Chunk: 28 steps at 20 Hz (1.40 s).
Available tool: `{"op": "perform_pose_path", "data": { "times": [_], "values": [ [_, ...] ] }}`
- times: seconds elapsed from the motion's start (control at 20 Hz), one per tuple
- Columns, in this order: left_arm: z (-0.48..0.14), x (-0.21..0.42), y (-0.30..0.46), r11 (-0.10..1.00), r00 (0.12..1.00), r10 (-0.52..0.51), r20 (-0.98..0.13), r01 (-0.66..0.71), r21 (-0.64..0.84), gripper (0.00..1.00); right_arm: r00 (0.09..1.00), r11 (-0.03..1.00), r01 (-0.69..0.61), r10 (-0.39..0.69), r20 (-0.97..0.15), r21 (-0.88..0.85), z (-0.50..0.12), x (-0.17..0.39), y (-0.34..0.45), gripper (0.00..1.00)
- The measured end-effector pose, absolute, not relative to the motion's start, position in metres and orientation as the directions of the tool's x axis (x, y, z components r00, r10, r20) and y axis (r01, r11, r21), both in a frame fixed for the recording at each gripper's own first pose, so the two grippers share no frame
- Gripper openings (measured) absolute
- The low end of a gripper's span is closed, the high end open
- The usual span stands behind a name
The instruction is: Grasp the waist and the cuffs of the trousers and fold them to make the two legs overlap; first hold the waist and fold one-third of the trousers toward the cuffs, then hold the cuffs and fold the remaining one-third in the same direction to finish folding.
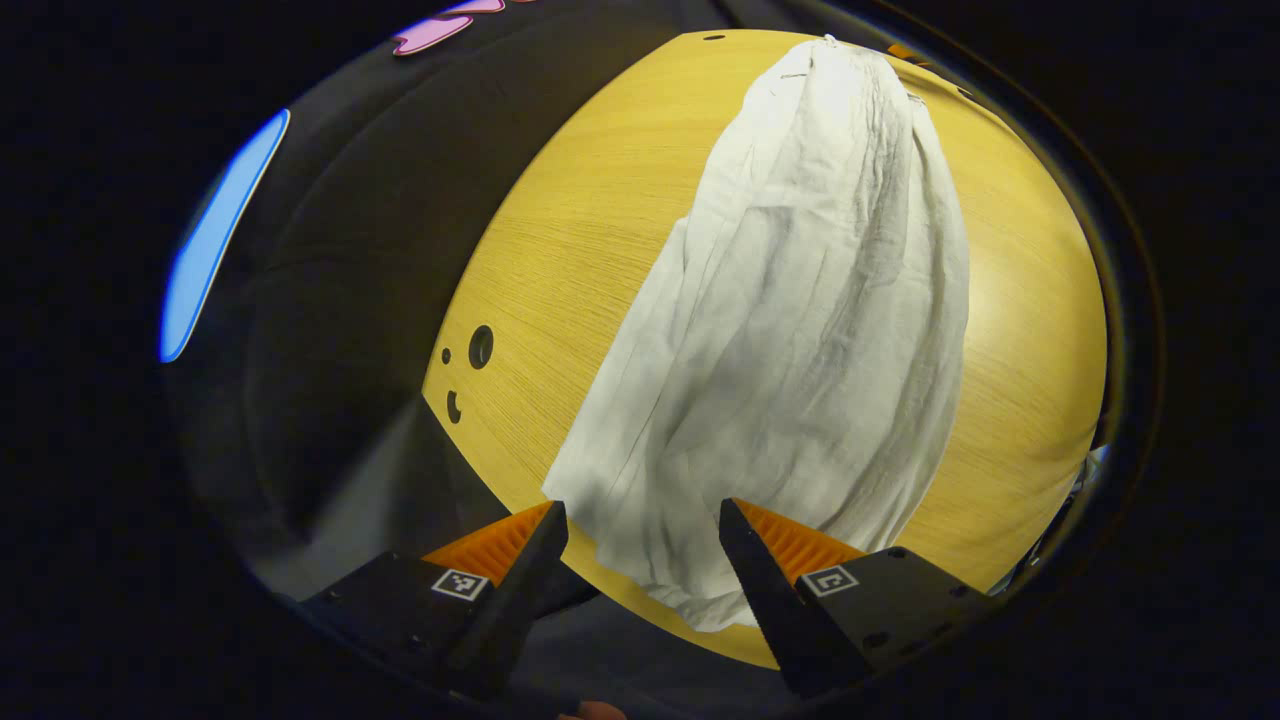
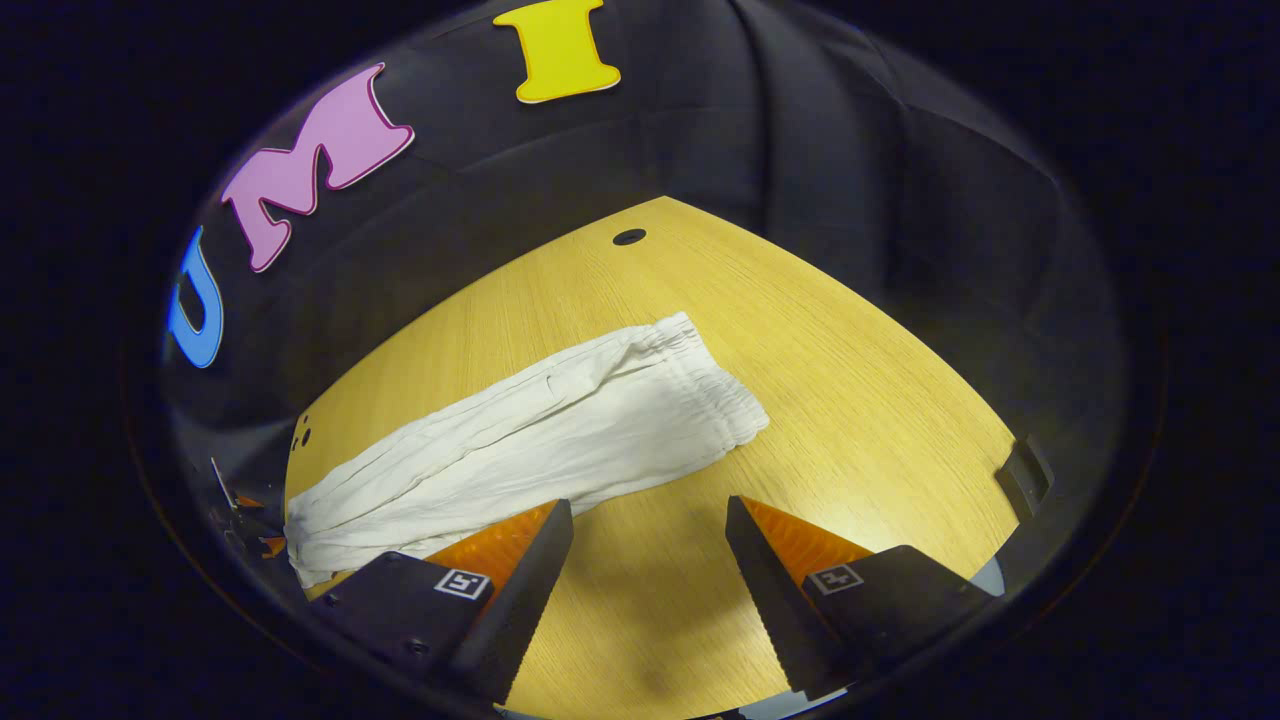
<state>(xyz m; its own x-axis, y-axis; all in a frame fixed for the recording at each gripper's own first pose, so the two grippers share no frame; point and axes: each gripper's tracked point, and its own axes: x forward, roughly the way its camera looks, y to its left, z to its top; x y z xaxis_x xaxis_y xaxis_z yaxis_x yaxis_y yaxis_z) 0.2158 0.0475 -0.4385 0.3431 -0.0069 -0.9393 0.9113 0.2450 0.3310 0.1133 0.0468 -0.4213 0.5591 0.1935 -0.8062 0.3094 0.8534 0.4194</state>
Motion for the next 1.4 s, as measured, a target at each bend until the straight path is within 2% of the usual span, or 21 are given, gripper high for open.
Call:
{"op": "perform_pose_path", "data": {
  "times": [0.1, 0.25, 0.3, 0.4, 0.45, 0.6, 0.75, 1.0, 1.1, 1.15, 1.2, 1.25, 1.3, 1.4],
  "values": [
    [-0.431, 0.228, 0.044, 0.329, 0.381, -0.035, -0.924, 0.877, 0.35, 0.98, 0.561, 0.819, 0.345, 0.213, -0.8, 0.459, -0.421, 0.115, 0.053, 0.99],
    [-0.422, 0.218, 0.043, 0.606, 0.44, -0.088, -0.894, 0.736, 0.302, 0.97, 0.573, 0.725, 0.432, 0.238, -0.784, 0.536, -0.428, 0.124, 0.062, 0.99],
    [-0.424, 0.211, 0.044, 0.734, 0.469, -0.113, -0.876, 0.634, 0.245, 0.97, 0.582, 0.694, 0.458, 0.238, -0.778, 0.555, -0.432, 0.127, 0.064, 0.99],
    [-0.424, 0.198, 0.048, 0.871, 0.514, -0.12, -0.849, 0.465, 0.159, 0.97, 0.585, 0.644, 0.503, 0.237, -0.776, 0.576, -0.441, 0.132, 0.067, 0.99],
    [-0.422, 0.191, 0.055, 0.939, 0.546, -0.113, -0.83, 0.331, 0.089, 0.97, 0.589, 0.595, 0.548, 0.225, -0.776, 0.589, -0.447, 0.137, 0.064, 0.99],
    [-0.424, 0.181, 0.064, 0.997, 0.607, -0.057, -0.792, 0.077, -0.013, 0.97, 0.572, 0.525, 0.629, 0.186, -0.799, 0.573, -0.462, 0.146, 0.053, 0.99],
    [-0.426, 0.166, 0.059, 0.99, 0.623, -0.045, -0.781, -0.075, -0.117, 0.99, 0.574, 0.48, 0.667, 0.157, -0.804, 0.57, -0.469, 0.162, 0.044, 0.99],
    [-0.424, 0.134, 0.05, 0.913, 0.59, -0.069, -0.804, -0.289, -0.29, 0.96, 0.559, 0.389, 0.736, 0.113, -0.822, 0.554, -0.48, 0.181, 0.034, 0.98],
    [-0.43, 0.124, 0.041, 0.846, 0.569, -0.107, -0.816, -0.379, -0.375, 0.96, 0.529, 0.332, 0.782, 0.092, -0.843, 0.527, -0.487, 0.175, 0.033, 0.94],
    [-0.434, 0.119, 0.037, 0.812, 0.551, -0.118, -0.826, -0.425, -0.4, 0.96, 0.493, 0.315, 0.808, 0.102, -0.864, 0.498, -0.496, 0.164, 0.033, 0.76],
    [-0.436, 0.118, 0.031, 0.772, 0.54, -0.134, -0.831, -0.469, -0.43, 0.96, 0.482, 0.28, 0.82, 0.132, -0.866, 0.499, -0.497, 0.157, 0.039, 0.27],
    [-0.437, 0.118, 0.025, 0.741, 0.534, -0.151, -0.832, -0.496, -0.453, 0.92, 0.494, 0.246, 0.825, 0.127, -0.86, 0.509, -0.496, 0.155, 0.034, 0.22],
    [-0.441, 0.116, 0.022, 0.716, 0.528, -0.158, -0.834, -0.52, -0.465, 0.92, 0.508, 0.223, 0.821, 0.134, -0.851, 0.525, -0.496, 0.154, 0.036, 0.07],
    [-0.454, 0.119, 0.012, 0.658, 0.506, -0.176, -0.845, -0.577, -0.483, 0.92, 0.538, 0.21, 0.801, 0.157, -0.828, 0.56, -0.5, 0.158, 0.039, 0.07]
  ]
}}
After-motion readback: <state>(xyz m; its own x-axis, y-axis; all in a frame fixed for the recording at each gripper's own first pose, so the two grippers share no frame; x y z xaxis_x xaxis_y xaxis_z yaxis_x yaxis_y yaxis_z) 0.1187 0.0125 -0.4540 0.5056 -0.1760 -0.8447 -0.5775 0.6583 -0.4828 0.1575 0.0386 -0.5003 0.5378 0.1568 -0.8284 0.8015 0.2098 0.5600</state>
